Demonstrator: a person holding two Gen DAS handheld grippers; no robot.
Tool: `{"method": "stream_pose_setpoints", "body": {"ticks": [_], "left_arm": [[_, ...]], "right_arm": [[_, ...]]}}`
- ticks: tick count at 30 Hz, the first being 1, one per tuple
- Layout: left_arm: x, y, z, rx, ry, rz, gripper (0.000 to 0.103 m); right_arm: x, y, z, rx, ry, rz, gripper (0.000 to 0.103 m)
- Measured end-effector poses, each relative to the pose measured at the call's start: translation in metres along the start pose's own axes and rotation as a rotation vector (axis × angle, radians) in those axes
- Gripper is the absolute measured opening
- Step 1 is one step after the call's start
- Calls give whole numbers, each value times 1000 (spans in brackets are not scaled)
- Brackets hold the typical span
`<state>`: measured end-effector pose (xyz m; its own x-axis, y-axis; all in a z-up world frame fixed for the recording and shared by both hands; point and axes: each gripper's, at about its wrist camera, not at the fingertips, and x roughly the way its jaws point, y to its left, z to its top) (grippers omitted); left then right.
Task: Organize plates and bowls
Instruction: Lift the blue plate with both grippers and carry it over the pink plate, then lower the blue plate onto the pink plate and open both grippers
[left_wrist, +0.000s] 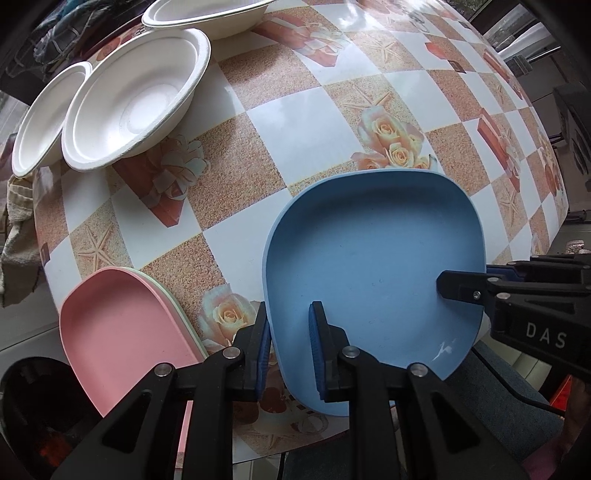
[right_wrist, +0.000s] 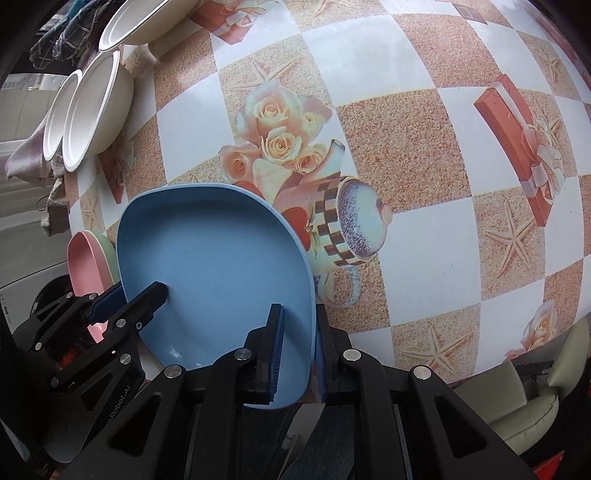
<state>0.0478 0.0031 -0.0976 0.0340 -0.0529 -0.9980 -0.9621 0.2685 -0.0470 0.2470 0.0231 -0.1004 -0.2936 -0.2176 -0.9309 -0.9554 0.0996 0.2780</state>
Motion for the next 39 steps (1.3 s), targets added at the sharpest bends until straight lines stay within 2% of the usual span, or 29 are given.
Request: {"method": "stream_pose_setpoints", "body": {"ticks": [11, 18, 33, 39], "left_arm": [[-29, 19, -11, -67, -48, 4, 22], [-44, 42, -22, -148, -69, 15, 22], [-59, 100, -57, -329, -81, 64, 22], [-56, 128, -71, -366, -74, 85, 22]], "right_arm": [[-31, 40, 6, -75, -16, -7, 17], [-37, 76, 9, -160, -4, -11, 17], [-10, 145, 11, -333, 43, -17, 17], [3, 170, 12, -389, 62, -18, 17]]}}
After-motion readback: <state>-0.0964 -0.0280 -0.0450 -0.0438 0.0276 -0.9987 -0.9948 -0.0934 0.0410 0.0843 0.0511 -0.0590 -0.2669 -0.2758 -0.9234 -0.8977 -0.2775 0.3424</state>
